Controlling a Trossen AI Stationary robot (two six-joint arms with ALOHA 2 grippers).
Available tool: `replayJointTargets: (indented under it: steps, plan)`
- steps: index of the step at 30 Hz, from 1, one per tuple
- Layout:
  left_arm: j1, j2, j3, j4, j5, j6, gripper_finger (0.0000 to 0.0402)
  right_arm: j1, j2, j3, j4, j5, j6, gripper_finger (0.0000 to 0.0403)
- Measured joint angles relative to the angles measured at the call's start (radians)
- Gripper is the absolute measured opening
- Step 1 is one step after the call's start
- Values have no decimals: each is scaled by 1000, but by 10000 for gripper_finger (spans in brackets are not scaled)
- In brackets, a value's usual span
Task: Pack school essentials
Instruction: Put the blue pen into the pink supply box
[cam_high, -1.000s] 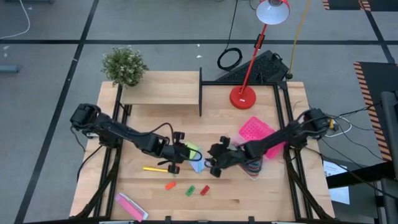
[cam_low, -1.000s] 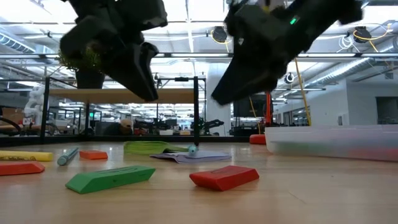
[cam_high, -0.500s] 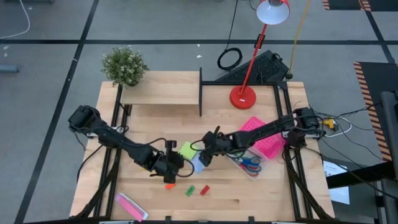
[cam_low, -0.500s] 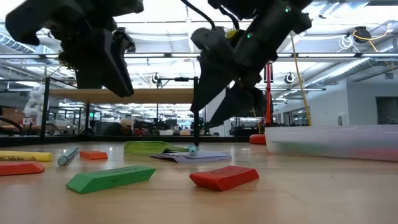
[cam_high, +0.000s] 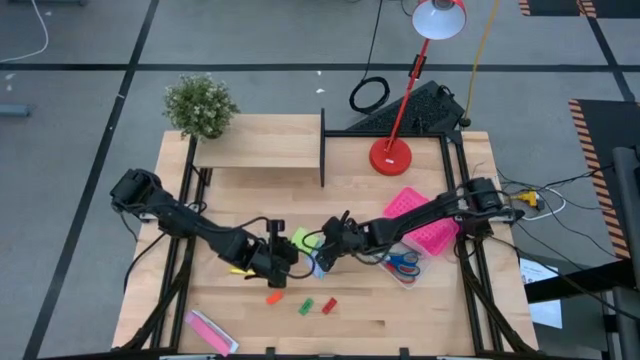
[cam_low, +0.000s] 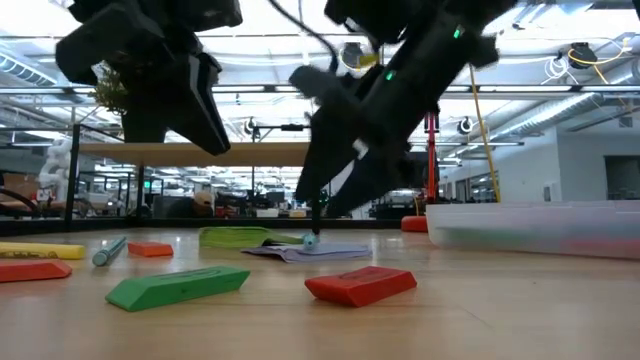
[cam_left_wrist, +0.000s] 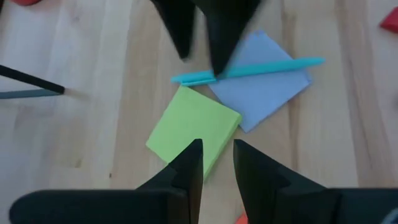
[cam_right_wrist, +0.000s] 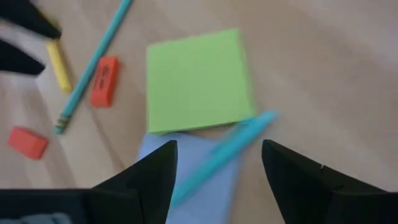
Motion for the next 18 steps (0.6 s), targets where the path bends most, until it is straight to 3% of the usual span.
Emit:
replayJointTargets:
  steps: [12,18]
  plan:
    - [22,0,0,-1,1,27,93,-3,83,49,-46,11,-13,217]
    - [22,0,0,2,1,27,93,-11,82,41,-85,28,-20,176]
